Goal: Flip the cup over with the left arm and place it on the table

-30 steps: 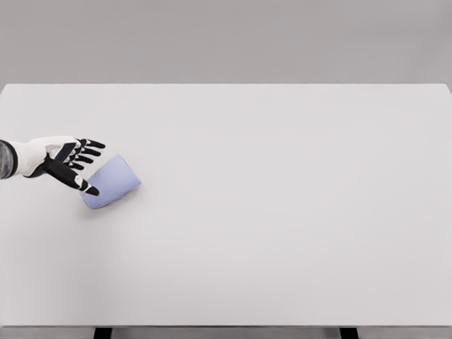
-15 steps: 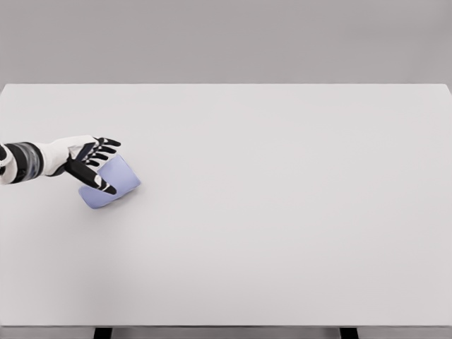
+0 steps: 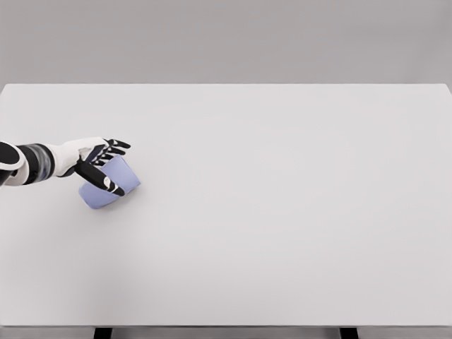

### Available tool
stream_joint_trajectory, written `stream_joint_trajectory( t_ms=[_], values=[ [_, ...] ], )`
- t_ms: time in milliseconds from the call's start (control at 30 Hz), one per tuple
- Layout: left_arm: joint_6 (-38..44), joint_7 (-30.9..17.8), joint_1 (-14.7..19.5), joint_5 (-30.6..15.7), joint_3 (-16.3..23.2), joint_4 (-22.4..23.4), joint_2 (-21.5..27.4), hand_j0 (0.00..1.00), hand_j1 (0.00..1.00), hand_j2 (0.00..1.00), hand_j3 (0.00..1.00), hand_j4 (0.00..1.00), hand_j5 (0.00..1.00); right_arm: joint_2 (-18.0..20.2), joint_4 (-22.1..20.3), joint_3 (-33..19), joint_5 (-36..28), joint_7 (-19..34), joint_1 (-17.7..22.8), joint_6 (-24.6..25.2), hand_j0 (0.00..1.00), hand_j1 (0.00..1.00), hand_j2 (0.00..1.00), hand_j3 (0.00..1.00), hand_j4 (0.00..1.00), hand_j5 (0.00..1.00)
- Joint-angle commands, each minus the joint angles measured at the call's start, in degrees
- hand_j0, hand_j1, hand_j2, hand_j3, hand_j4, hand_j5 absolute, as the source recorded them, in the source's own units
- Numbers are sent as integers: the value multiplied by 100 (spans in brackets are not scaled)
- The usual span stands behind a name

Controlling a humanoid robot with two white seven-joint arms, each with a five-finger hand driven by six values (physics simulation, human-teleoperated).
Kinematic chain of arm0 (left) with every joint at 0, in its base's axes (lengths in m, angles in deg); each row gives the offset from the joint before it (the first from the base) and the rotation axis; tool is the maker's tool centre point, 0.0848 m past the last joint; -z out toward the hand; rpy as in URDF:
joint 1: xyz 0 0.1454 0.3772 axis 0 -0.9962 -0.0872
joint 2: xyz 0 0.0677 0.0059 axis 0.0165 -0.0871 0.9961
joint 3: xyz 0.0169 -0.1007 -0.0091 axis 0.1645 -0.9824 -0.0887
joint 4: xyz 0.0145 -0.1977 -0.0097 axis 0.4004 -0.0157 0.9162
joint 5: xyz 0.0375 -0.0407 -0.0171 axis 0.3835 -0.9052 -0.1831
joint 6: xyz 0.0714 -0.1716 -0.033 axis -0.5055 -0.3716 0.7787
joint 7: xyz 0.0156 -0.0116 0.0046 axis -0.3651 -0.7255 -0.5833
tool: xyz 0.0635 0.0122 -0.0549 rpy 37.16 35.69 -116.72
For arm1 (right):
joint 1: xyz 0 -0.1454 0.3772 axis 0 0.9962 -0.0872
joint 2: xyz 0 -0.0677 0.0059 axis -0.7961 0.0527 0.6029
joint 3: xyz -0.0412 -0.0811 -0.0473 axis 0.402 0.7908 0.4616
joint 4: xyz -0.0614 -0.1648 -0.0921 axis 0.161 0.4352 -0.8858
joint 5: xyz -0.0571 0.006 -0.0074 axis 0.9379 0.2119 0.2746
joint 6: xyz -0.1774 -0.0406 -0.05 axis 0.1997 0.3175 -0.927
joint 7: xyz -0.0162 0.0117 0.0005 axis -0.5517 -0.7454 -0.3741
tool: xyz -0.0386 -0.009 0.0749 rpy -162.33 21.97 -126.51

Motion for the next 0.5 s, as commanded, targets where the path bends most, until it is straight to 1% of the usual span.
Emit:
stream_joint_trajectory(
  t_ms=[0,67,100,233,433,467],
  values=[
    [0,0,0,48,-10,1,-16,98,98,98,98,98,98,0,0,-7,0,1,0,-6,100,100,100,100,100,100],
    [0,0,-70,241,-10,1,-34,98,98,98,98,98,98,0,0,-7,0,1,9,2,100,100,100,100,100,100],
    [0,0,-70,259,-10,1,-51,98,98,98,98,98,98,0,0,1,0,1,9,2,100,100,100,100,100,100],
    [0,0,-70,259,-19,1,-60,91,91,91,91,91,91,0,0,2,0,1,0,2,100,100,100,100,100,100],
    [0,-9,-79,259,-45,1,-95,89,89,89,89,89,89,0,0,1,0,1,0,2,100,100,100,100,100,100],
    [0,-9,-79,250,-37,1,-95,87,87,87,87,87,87,0,0,-7,0,1,9,-6,100,100,100,100,100,100]
  ],
)
